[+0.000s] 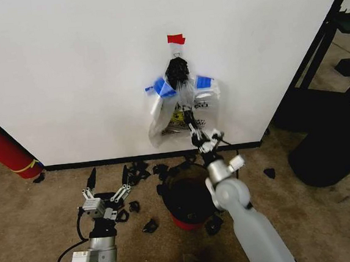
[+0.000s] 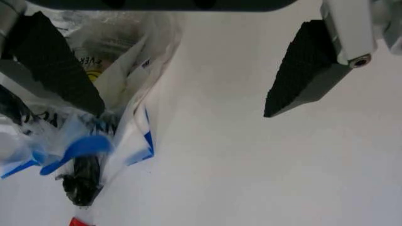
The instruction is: Pick up the garbage bag from the wall and place it over the trash bin.
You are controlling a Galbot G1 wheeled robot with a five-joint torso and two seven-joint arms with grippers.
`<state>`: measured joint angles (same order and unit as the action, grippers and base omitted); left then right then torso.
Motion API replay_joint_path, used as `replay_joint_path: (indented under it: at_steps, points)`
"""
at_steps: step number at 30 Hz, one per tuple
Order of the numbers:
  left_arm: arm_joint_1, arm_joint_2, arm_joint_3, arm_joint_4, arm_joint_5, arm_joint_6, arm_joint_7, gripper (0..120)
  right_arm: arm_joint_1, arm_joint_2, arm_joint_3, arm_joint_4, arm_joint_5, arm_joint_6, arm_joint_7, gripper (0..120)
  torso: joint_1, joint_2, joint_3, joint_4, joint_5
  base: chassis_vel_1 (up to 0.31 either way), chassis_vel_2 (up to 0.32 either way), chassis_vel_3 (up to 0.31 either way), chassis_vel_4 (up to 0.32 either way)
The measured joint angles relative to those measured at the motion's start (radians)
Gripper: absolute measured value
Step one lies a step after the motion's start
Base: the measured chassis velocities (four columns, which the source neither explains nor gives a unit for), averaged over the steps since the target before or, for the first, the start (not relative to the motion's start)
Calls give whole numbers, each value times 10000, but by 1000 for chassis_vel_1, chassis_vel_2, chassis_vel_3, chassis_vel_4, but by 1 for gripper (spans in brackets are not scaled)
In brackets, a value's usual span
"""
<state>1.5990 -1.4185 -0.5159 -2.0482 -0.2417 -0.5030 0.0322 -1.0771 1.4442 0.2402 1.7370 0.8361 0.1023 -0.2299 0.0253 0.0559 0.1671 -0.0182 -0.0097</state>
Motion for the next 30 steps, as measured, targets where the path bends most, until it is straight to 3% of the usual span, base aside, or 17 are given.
replay_joint_path:
  at_steps: [16, 30]
  points:
    - [73, -172, 73, -79, 97, -48, 12, 100, -2158, -1415, 200, 111, -893, 928, -1106, 0, 0, 1, 0, 1, 1, 0, 0, 0, 0]
    - [-49, -140, 51, -6, 28, -51, 8, 100, -2458, -2167, 1099, -657, -792, 1502, -4178, 0, 1, 1, 1, 1, 0, 0, 0, 0, 0]
